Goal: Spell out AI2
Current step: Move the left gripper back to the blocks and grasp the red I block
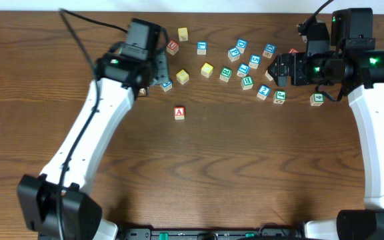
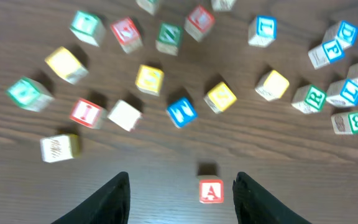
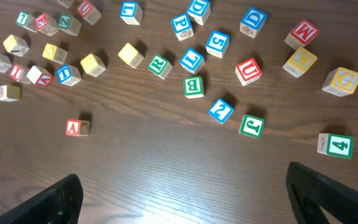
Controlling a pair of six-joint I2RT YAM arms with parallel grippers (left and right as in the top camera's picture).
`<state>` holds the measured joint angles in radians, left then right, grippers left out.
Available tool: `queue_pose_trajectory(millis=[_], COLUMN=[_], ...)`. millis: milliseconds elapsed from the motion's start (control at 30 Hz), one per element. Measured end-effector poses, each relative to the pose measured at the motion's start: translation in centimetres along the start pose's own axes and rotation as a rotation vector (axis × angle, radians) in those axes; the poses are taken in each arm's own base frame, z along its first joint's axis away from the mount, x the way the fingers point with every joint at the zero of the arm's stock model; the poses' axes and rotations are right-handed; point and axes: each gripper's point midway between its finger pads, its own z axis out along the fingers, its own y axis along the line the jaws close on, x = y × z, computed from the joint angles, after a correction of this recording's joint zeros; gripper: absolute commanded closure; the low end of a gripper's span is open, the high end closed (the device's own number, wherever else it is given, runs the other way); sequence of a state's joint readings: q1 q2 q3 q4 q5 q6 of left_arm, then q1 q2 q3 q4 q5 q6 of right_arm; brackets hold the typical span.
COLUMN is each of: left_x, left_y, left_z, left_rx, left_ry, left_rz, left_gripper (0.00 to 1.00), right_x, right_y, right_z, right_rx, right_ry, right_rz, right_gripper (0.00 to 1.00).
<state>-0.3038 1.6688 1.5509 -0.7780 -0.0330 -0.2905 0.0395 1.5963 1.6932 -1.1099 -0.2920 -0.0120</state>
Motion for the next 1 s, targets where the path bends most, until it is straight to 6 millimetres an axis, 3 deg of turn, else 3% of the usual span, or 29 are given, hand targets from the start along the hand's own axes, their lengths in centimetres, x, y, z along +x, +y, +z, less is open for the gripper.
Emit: queue_pose_trajectory(millis=[233,500,833,1000], left_x=[-0.8,0.4,3.0,3.5], left_y=[4.3,11.6,11.9,12.1], left_z=[1.0,6.8,13.3,15.0], left_rx=[-0.061,-0.162,-0.106,-0.102], left_ry=[0.014,0.141,0.253,0.262], left_rz=[0.043,0.024,0.156,0.174], left_gripper=[0.48,0.48,0.48,0.47], right_x=[0.0,0.0,0.5,0.5], right_y=[0.0,0.0,0.0,0.0], right_z=[0.0,0.0,0.0,0.0], right_rx=[0.0,0.0,0.0,0.0], right_ry=[0.0,0.0,0.022,0.022], right_rz=[0.0,0.0,0.007,0.007], right_gripper=[0.01,0.01,0.01,0.01])
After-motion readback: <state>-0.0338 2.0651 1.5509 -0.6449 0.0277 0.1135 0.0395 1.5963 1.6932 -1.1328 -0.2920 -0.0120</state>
